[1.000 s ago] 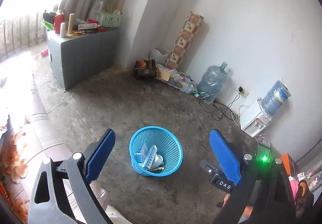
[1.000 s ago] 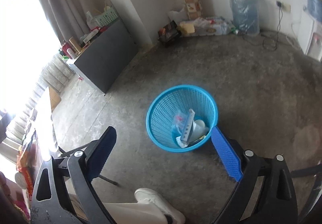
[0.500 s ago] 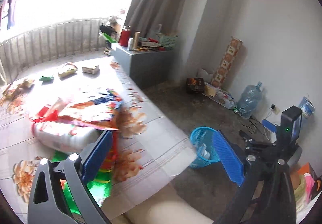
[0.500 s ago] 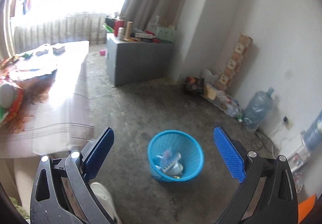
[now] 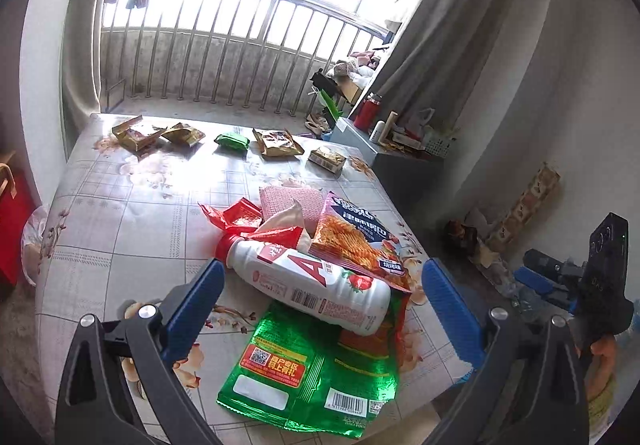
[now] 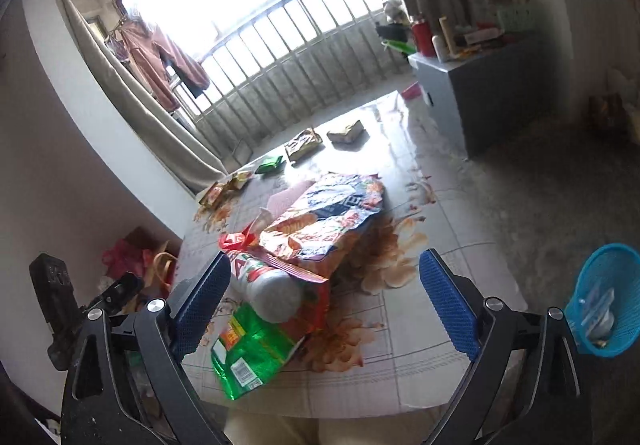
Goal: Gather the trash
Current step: 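Lift both open tools away from the wastebasket back to the table, then grasp the red wrapper with the left tool while the right tool grasps the white cloth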
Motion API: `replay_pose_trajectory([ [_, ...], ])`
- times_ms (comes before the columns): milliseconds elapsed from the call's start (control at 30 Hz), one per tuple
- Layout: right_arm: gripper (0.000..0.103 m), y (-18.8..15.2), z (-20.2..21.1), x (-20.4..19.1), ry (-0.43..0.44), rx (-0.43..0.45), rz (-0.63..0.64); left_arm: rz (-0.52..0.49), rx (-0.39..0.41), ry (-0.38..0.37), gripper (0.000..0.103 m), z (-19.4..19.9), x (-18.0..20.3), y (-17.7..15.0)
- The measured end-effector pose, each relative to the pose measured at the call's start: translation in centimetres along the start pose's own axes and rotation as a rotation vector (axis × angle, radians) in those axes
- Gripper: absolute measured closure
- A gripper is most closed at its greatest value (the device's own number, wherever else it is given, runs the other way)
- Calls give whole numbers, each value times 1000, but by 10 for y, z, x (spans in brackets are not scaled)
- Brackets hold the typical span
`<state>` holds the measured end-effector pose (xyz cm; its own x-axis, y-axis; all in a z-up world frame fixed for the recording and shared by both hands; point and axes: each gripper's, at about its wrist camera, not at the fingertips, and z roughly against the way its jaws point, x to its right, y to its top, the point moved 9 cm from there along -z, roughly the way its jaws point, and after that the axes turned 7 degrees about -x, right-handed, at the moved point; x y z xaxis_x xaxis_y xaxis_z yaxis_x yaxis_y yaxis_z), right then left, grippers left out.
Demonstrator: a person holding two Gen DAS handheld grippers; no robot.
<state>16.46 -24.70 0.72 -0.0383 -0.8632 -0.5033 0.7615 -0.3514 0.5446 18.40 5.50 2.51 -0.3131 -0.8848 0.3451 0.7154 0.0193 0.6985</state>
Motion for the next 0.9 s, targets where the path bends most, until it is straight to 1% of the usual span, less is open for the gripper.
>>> replay_pose_trajectory([
  [67, 24, -1, -20, -6, 37, -65, -30, 17, -16, -3, 12, -12, -7, 4],
  [167, 29, -5, -46, -7, 84, -164, -101, 39, -45, -30, 20, -35, -15, 13],
  [233, 35, -10, -59, -4, 102, -213, -156, 40, -59, -46, 28, -50, -19, 23],
  [267, 37, -11, -65, -1, 116, -235, -181, 42, -66, -49, 30, -57, -19, 28],
  [333, 41, -11, -74, 5, 145, -271, -240, 57, -89, -45, 40, -74, -28, 38],
  [400, 41, -10, -85, 9, 177, -294, -293, 74, -123, -68, 44, -92, -33, 46],
  [500, 41, -10, -99, 17, 183, -327, -358, 107, -186, -90, 49, -121, -44, 55],
  [567, 41, -12, -107, 23, 180, -355, -395, 121, -231, -102, 51, -136, -50, 58],
  [633, 41, -14, -112, 25, 185, -373, -417, 132, -242, -89, 54, -143, -56, 63],
  [700, 40, -16, -116, 25, 186, -381, -428, 126, -260, -103, 54, -150, -59, 67],
  [733, 40, -16, -118, 26, 187, -385, -435, 122, -269, -93, 54, -153, -61, 67],
  [833, 40, -17, -121, 31, 189, -393, -456, 125, -261, -35, 54, -157, -74, 71],
  [900, 40, -19, -120, 33, 191, -395, -466, 150, -254, 27, 54, -158, -92, 72],
])
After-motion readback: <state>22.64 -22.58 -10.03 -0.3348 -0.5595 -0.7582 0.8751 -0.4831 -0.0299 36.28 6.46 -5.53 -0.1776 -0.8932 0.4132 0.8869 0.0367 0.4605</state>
